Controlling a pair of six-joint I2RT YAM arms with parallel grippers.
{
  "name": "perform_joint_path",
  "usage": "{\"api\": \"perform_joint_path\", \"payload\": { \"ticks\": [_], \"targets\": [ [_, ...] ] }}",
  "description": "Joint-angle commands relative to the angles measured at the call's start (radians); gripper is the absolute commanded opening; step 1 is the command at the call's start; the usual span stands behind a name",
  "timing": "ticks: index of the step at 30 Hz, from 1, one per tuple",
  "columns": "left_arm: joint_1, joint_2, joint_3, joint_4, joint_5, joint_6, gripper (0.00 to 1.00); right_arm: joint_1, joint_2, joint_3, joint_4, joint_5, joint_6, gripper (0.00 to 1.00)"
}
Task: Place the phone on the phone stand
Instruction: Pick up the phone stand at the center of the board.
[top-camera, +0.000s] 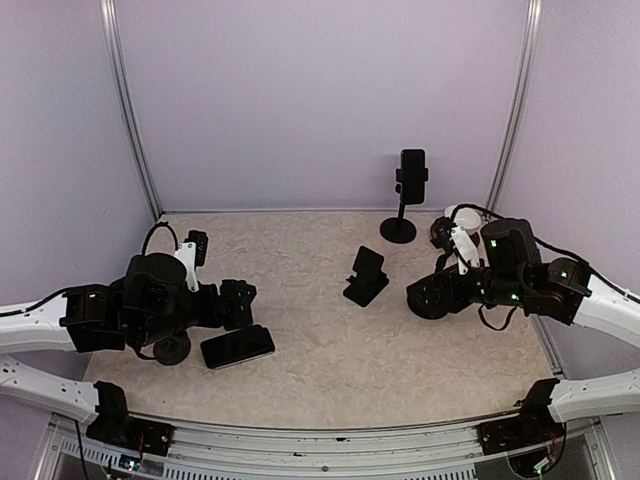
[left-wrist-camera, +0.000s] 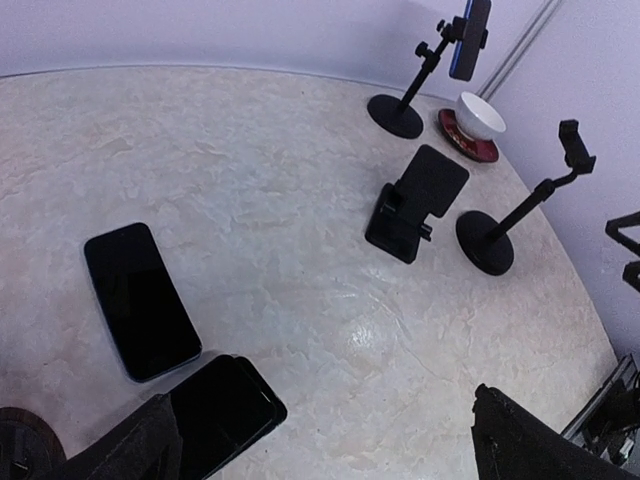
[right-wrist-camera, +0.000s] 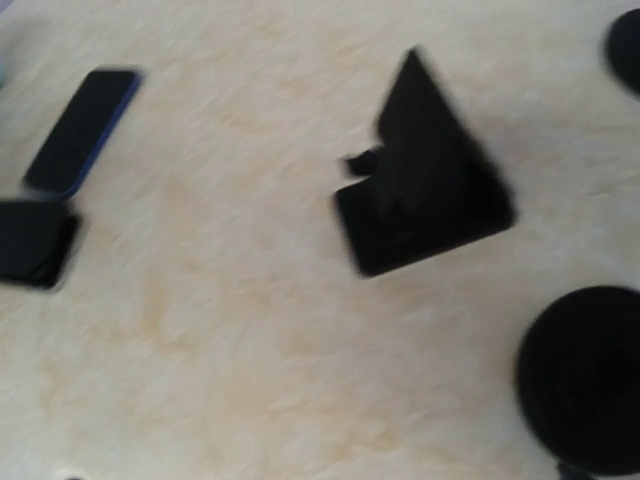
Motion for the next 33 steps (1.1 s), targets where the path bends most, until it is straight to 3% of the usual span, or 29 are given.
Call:
{"api": "perform_joint_path", "payload": {
  "ticks": [1, 6, 11, 16, 22, 25, 29, 33],
  "targets": [
    [-0.017, 0.04, -0.008, 0.04, 0.083, 0.043, 0.99, 0.015, -0.035, -0.087, 0.04, 0.21, 0.069, 1.0],
    [-0.111, 0.046, -0.065, 0.1, 0.032, -0.022, 0.99, 0.018, -0.12, -0.129, 0.003, 0.344, 0.206, 1.0],
    [-0.18, 0.088, -0.13, 0.179, -0.015, -0.041, 0.99, 0.017, -0.172, -0.156, 0.052, 0.507, 0.208, 1.0],
    [-0.207, 0.153, -0.136, 0.224, -0.041, -0.03, 0.99, -0.004, -0.133, -0.119, 0.136, 0.549, 0.151, 1.0],
    [-0.194, 0.225, -0.026, 0.184, -0.027, 0.083, 0.99, -0.081, -0.049, -0.063, 0.233, 0.472, 0.008, 1.0],
    [-0.154, 0.264, 0.056, 0.14, 0.018, 0.164, 0.99, -0.151, -0.016, -0.031, 0.271, 0.337, -0.023, 1.0],
    [-0.093, 0.252, 0.103, 0.149, 0.064, 0.238, 0.99, -0.27, 0.022, 0.013, 0.275, 0.072, 0.02, 1.0],
    [-0.046, 0.215, 0.096, 0.208, 0.075, 0.299, 0.99, -0.315, 0.048, 0.013, 0.306, 0.035, 0.081, 1.0]
  ]
}}
